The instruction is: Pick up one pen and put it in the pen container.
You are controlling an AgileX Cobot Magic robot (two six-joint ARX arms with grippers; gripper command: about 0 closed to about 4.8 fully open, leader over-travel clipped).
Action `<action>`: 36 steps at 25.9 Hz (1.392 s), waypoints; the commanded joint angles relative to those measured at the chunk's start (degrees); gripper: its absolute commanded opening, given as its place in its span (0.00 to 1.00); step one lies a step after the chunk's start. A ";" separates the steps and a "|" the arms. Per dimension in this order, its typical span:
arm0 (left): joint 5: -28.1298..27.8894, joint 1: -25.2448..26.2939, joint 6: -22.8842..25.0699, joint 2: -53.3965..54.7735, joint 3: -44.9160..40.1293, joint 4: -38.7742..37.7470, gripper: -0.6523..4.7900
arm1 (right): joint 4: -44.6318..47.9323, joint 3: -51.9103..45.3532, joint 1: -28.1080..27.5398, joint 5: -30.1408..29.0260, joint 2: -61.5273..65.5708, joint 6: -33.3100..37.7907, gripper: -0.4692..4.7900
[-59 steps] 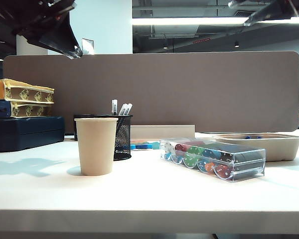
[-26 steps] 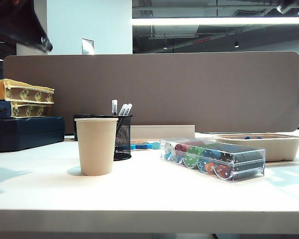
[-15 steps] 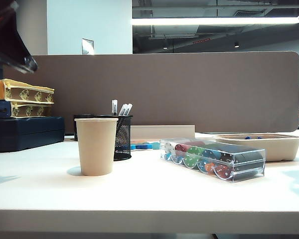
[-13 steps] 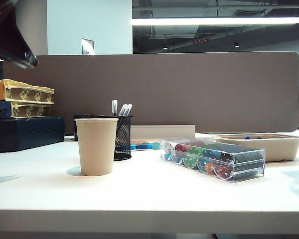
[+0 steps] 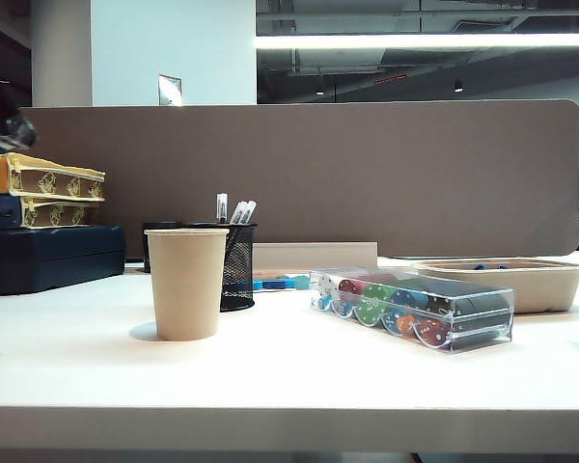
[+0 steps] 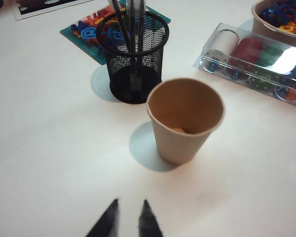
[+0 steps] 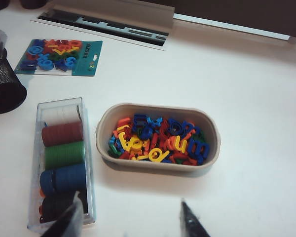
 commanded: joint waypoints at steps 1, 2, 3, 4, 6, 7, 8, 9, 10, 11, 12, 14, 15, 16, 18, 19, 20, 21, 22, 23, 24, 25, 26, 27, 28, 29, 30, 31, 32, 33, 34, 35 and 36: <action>-0.37 0.04 -0.04 -2.82 -1.70 1.18 0.21 | 0.74 -1.44 0.00 0.28 -1.81 0.24 0.55; -0.94 0.04 -0.04 -3.52 -2.14 1.16 0.21 | 0.79 -1.84 0.00 0.15 -2.03 0.24 0.55; -1.68 0.04 -0.07 -4.37 -2.54 1.03 0.21 | 0.59 -2.25 0.00 0.04 -2.43 0.24 0.55; -2.05 0.04 -0.09 -4.96 -2.80 0.98 0.21 | 0.59 -2.84 0.04 -0.13 -2.82 0.37 0.55; -2.49 0.04 -0.57 -6.21 -3.28 0.81 0.21 | 0.63 -3.91 0.33 -1.11 -3.76 1.11 0.55; -2.51 0.04 -0.79 -6.80 -3.50 0.74 0.21 | 0.61 -4.59 0.52 -1.36 -4.31 1.36 0.55; -2.99 0.04 -1.18 -7.98 -4.04 0.76 0.21 | 0.15 -5.33 0.59 -1.33 -5.33 1.33 0.55; -3.76 0.04 -1.18 -9.22 -4.55 0.76 0.21 | -0.07 -5.99 0.59 -1.36 -6.62 1.36 0.55; -4.11 0.04 -1.18 -9.97 -5.05 0.79 0.21 | -0.11 -6.19 0.59 -1.31 -7.02 1.36 0.55; -4.22 0.04 -1.25 -10.73 -5.35 0.74 0.21 | -0.46 -6.23 0.59 -1.25 -7.76 1.36 0.55; -4.74 0.04 -1.29 -11.43 -5.79 0.76 0.21 | -0.70 -6.25 0.59 -1.25 -8.24 1.33 0.55; -5.20 0.04 -1.40 -13.27 -6.86 0.70 0.21 | -0.94 -6.29 0.59 -1.22 -8.81 1.33 0.55; -5.22 0.04 -1.57 -14.01 -7.37 0.70 0.21 | -1.09 -6.32 0.59 -1.20 -9.29 1.33 0.55; -5.27 0.04 -1.99 -15.82 -8.44 0.37 0.21 | -1.07 -6.67 0.59 -1.20 -9.64 1.33 0.55; -6.40 0.04 -3.10 -18.14 -9.55 0.24 0.21 | -1.55 -7.78 0.59 -1.18 -10.54 1.38 0.55; -7.10 0.04 -3.19 -18.84 -9.64 0.26 0.21 | -1.55 -8.41 0.59 -1.18 -10.82 1.57 0.55; -8.17 0.04 -4.00 -19.65 -9.66 0.26 0.21 | -1.70 -9.14 0.59 -1.18 -11.41 1.60 0.55; -9.14 0.04 -4.57 -20.31 -9.66 0.24 0.21 | -1.86 -10.19 0.59 -1.16 -12.17 1.75 0.55; -10.03 0.04 -5.33 -20.98 -9.70 0.22 0.21 | -2.10 -11.02 0.59 -1.11 -12.92 1.73 0.55; -10.93 0.04 -5.70 -21.70 -9.77 0.24 0.21 | -2.32 -11.85 0.59 -0.96 -13.66 1.73 0.55; -11.28 0.04 -5.90 -22.23 -9.79 0.20 0.21 | -2.38 -12.98 0.59 -0.94 -14.64 1.73 0.54; -11.47 0.04 -6.23 -22.62 -9.79 0.22 0.21 | -2.40 -13.94 0.59 -0.96 -15.56 1.73 0.54; -11.47 0.04 -6.78 -22.99 -9.79 0.15 0.21 | -2.36 -14.95 0.59 -0.96 -16.52 1.75 0.54; -11.54 0.04 -7.04 -23.12 -9.79 0.15 0.21 | -2.40 -16.11 0.59 -1.01 -17.75 1.75 0.54; -11.69 0.04 -7.21 -23.32 -9.79 0.04 0.21 | -2.29 -16.96 0.59 -1.05 -18.60 1.73 0.54; -11.69 0.04 -7.19 -23.39 -9.81 0.00 0.21 | -1.46 -17.49 0.59 -1.31 -19.41 1.70 0.54; -11.67 0.04 -7.39 -23.41 -9.81 0.09 0.21 | -0.98 -17.57 0.59 -1.25 -20.76 1.70 0.54; -11.65 0.04 -7.65 -23.41 -9.81 0.17 0.21 | -0.39 -17.57 0.59 -1.22 -21.57 1.70 0.54; -11.65 0.04 -8.09 -23.39 -9.81 0.35 0.21 | 0.28 -17.57 0.57 -1.25 -22.18 1.73 0.54; -11.63 0.04 -8.26 -23.39 -9.81 0.52 0.21 | 0.77 -17.57 0.57 -1.27 -22.93 1.73 0.54; -11.63 0.04 -8.44 -23.39 -9.79 0.79 0.22 | 0.79 -17.57 0.57 -1.40 -23.89 1.73 0.54; -11.63 0.04 -8.41 -23.39 -9.81 0.74 0.22 | 0.50 -17.57 0.59 -2.71 -24.20 1.70 0.54; -11.65 0.04 -8.41 -23.39 -9.79 0.76 0.22 | 0.46 -17.59 0.63 -3.15 -24.41 1.73 0.54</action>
